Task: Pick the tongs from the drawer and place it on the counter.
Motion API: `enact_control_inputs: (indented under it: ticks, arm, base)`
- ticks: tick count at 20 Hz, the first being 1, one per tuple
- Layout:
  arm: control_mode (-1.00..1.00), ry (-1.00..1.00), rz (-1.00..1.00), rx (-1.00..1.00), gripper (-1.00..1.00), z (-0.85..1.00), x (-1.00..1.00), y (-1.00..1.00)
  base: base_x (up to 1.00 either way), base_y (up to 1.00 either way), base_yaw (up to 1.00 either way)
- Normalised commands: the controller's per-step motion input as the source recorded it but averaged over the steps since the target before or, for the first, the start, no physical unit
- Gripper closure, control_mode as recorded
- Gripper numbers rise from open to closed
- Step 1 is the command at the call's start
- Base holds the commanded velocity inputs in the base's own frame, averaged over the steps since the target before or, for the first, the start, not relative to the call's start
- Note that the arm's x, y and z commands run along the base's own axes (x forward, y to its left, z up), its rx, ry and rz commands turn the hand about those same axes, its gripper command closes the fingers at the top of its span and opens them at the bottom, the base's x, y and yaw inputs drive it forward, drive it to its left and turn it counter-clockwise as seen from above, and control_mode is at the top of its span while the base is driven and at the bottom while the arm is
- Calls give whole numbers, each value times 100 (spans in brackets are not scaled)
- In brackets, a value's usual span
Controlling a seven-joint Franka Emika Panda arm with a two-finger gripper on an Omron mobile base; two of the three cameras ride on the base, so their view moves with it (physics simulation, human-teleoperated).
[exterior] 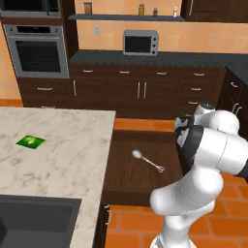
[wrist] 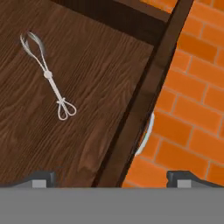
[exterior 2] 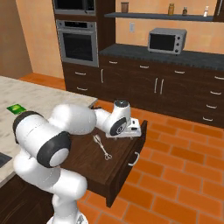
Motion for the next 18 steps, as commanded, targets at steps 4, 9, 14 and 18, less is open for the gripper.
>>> enact_control_inputs:
  ticks: [4,9,14,18]
  arm:
    - [-100,3,23,1,-100,41,0,83]
    - [-100,-1,30,2,-100,-31,20,100]
    - [-100,1,17,0,-100,-41,78,53]
    - [-100,9,10,0,-100,-58,67,5]
  base:
    - [0,0,0]
    - [0,0,0]
    - [0,0,0]
    - [0,0,0]
